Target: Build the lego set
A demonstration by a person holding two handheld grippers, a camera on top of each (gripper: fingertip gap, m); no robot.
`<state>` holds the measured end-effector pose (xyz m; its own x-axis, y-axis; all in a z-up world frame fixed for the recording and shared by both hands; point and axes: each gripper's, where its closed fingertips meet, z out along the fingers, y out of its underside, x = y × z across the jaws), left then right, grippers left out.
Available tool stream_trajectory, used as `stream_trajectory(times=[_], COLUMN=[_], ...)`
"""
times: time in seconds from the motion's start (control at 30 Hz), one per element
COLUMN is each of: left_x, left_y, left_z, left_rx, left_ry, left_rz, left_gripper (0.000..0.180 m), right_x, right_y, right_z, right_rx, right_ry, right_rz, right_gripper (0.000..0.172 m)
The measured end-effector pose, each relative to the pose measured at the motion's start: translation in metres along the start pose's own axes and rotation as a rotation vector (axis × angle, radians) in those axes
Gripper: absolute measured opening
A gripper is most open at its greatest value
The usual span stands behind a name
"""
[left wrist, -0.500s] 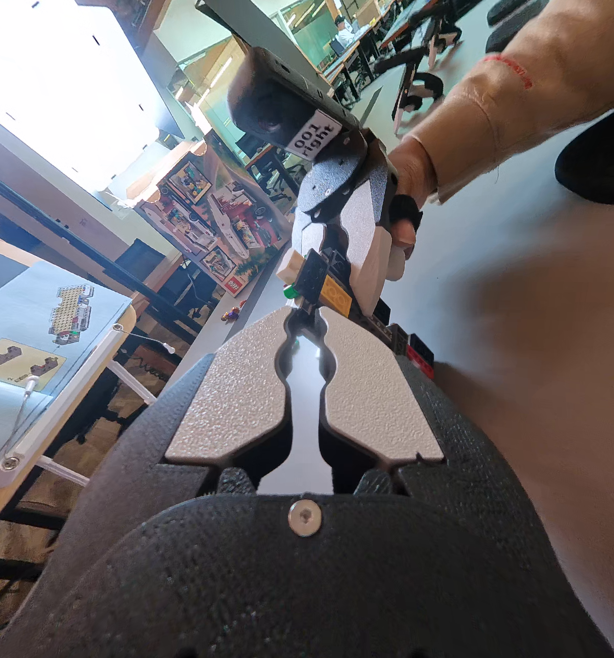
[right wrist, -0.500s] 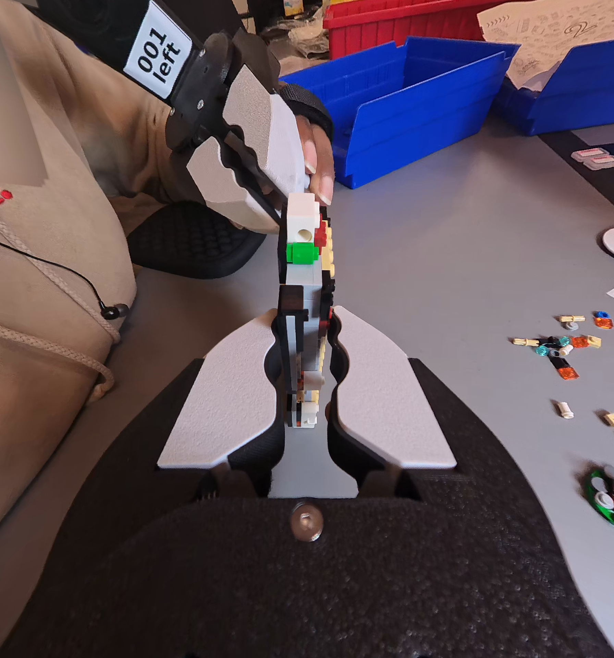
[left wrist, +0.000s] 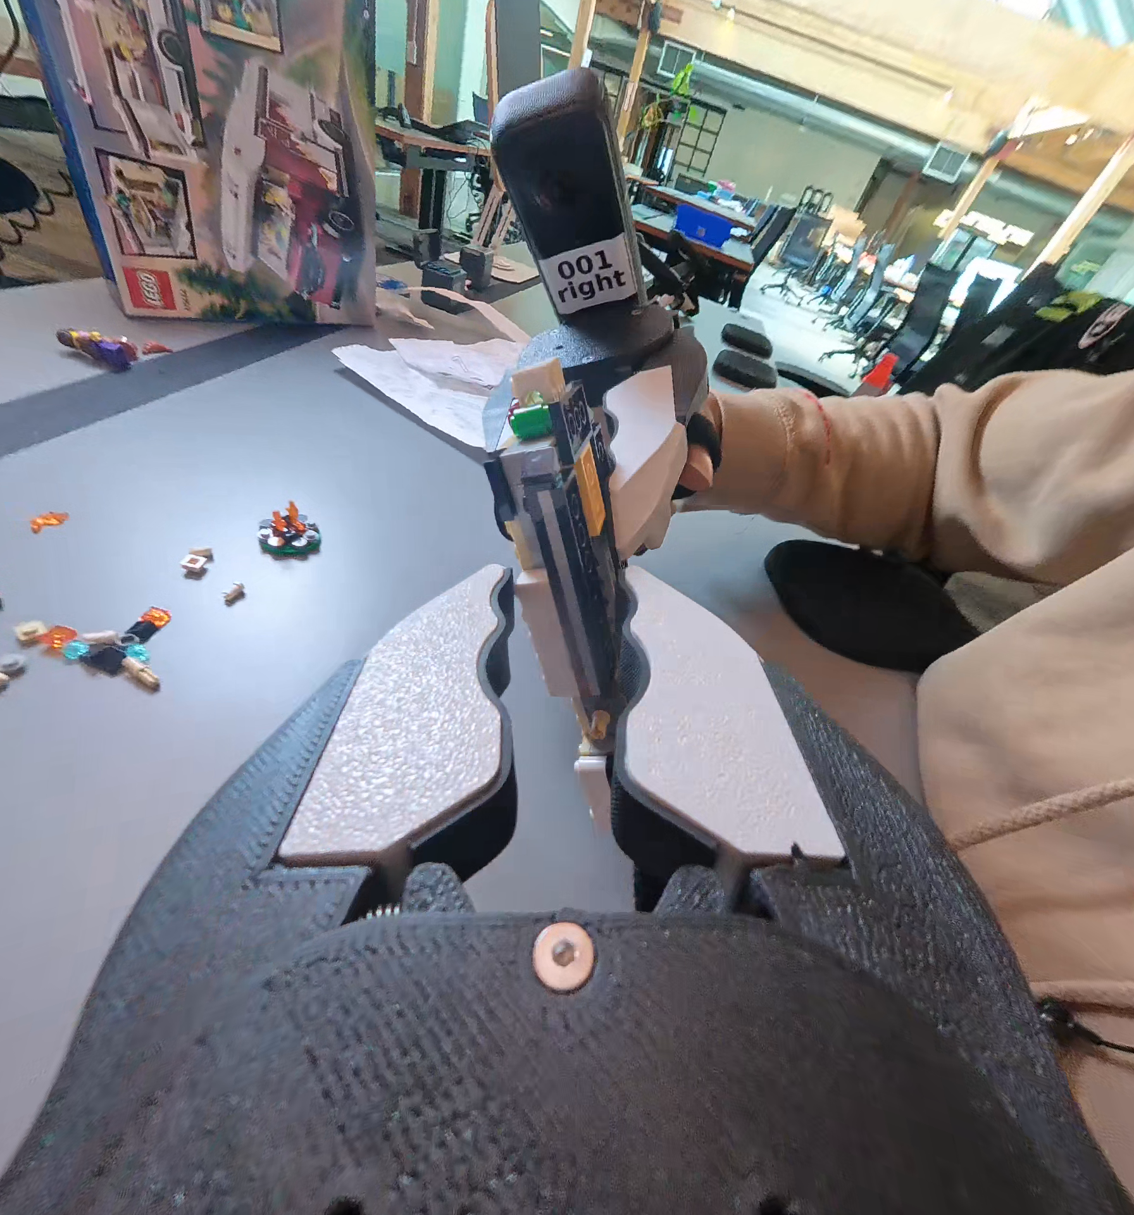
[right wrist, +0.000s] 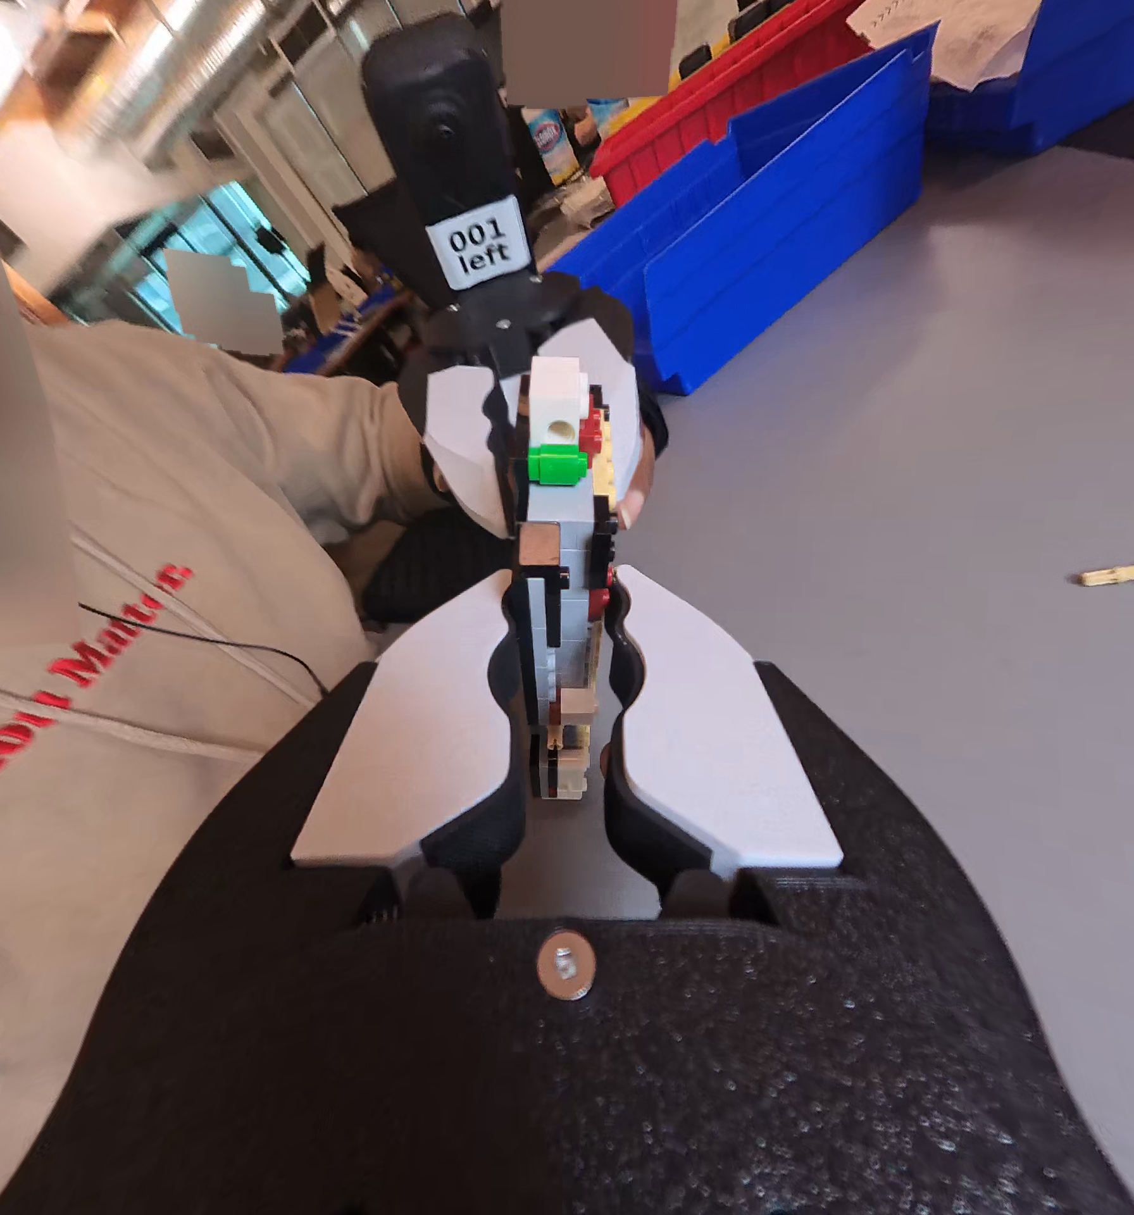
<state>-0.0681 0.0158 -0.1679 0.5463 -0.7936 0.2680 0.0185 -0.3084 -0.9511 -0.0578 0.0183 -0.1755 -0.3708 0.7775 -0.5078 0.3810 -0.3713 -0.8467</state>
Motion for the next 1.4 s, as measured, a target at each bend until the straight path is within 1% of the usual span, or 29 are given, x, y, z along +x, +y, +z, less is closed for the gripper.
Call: stream_trajectory(times=[0.07,0.2,0.3,0.53,0.67,0.73,0.77,0.83,0.97,1.07,1.13,1.23,1.33,1.4], left_x=[0.000,0.002,0.004,0.008,0.007,0.003,0.000,-0.003,-0.007,-0.007,-0.007,-0.005,-0.005,-0.008], left_y=[-0.003,-0.010,-0.012,-0.013,-0.012,-0.010,-0.011,-0.012,-0.002,0.013,0.024,0.037,0.046,0.053], left_z=[-0.002,-0.006,-0.008,-0.009,-0.009,-0.009,-0.011,-0.016,-0.017,-0.010,-0.005,-0.001,0.001,0.000], left_rx=[0.022,0.050,0.061,0.060,0.057,0.053,0.059,0.048,0.001,-0.052,-0.092,-0.142,-0.188,-0.214], left_ry=[0.016,0.074,0.111,0.128,0.123,0.089,0.063,0.031,-0.027,-0.038,-0.045,-0.044,-0.058,-0.075], left_rz=[-0.053,-0.184,-0.254,-0.253,-0.225,-0.179,-0.153,-0.112,-0.078,-0.096,-0.107,-0.108,-0.076,-0.049], left_gripper=[0.023,0.023,0.022,0.022,0.022,0.024,0.028,0.033,0.035,0.039,0.044,0.050,0.057,0.058], right_x=[-0.003,-0.008,-0.012,-0.016,-0.014,-0.010,-0.007,0.005,0.024,0.031,0.033,0.033,0.035,0.036], right_y=[-0.002,-0.007,-0.009,-0.009,-0.008,-0.008,-0.008,-0.007,0.005,0.016,0.024,0.031,0.037,0.043], right_z=[0.001,0.004,0.004,0.005,0.005,0.004,0.002,-0.006,-0.026,-0.029,-0.026,-0.017,-0.006,0.003], right_rx=[0.013,0.052,0.064,0.068,0.039,-0.004,-0.038,-0.127,-0.382,-0.533,-0.614,-0.670,-0.712,-0.726], right_ry=[-0.033,-0.089,-0.107,-0.098,-0.037,0.052,0.123,0.323,0.746,0.966,1.056,1.127,1.157,1.135], right_rz=[0.069,0.216,0.252,0.252,0.204,0.125,0.063,-0.118,-0.545,-0.767,-0.872,-0.962,-1.033,-1.063], right_gripper=[0.023,0.023,0.023,0.023,0.023,0.023,0.023,0.023,0.023,0.023,0.023,0.023,0.023,0.024])
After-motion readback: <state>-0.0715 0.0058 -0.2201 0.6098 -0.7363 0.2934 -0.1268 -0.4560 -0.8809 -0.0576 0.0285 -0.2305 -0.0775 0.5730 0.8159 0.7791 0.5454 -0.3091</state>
